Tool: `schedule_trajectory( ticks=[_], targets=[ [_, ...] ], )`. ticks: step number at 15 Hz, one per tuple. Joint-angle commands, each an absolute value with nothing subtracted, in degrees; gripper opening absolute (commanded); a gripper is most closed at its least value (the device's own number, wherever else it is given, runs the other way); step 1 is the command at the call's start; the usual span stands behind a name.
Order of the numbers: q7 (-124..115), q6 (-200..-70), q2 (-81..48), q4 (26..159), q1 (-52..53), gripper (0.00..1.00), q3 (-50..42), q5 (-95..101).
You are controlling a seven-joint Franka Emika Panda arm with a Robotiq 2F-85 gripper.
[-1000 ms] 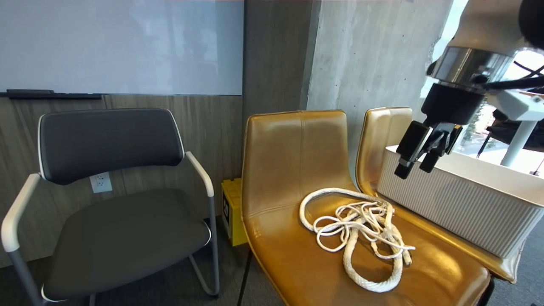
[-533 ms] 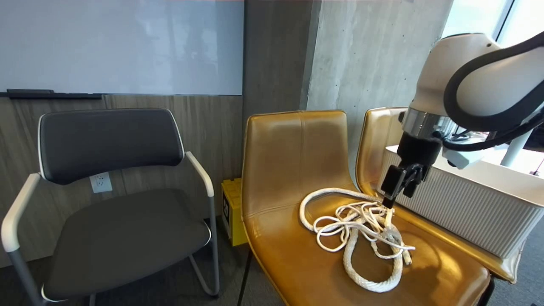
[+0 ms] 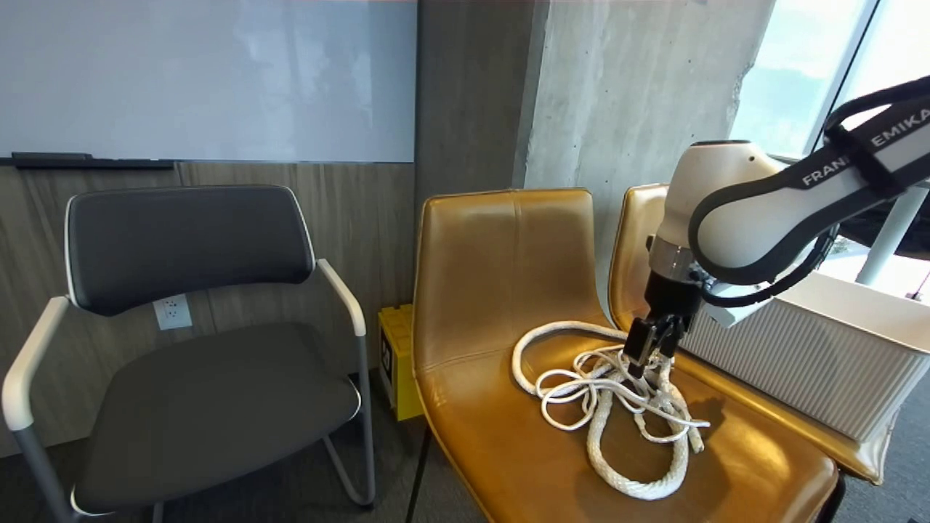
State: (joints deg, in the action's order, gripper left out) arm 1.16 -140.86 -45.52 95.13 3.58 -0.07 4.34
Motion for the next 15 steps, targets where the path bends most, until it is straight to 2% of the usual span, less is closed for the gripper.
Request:
schedule_trajectory(
  ticks=[1,5,6,7,15],
  targets=[
    [1.0,-139.6,-51.1,89.2,4.0,1.0,-0.3,5.0],
    [0.3,-139.8,-54.7,87.4,5.0,1.0,-0.8,5.4],
    [0.1,-140.0,-55.2,87.5,5.3,0.75,-0.9,5.5],
    [0.0,-140.0,-55.7,87.4,5.6,0.74,-0.9,5.6],
    [-0.3,-140.2,-52.1,92.5,7.6,0.12,-1.1,6.0]
  ],
)
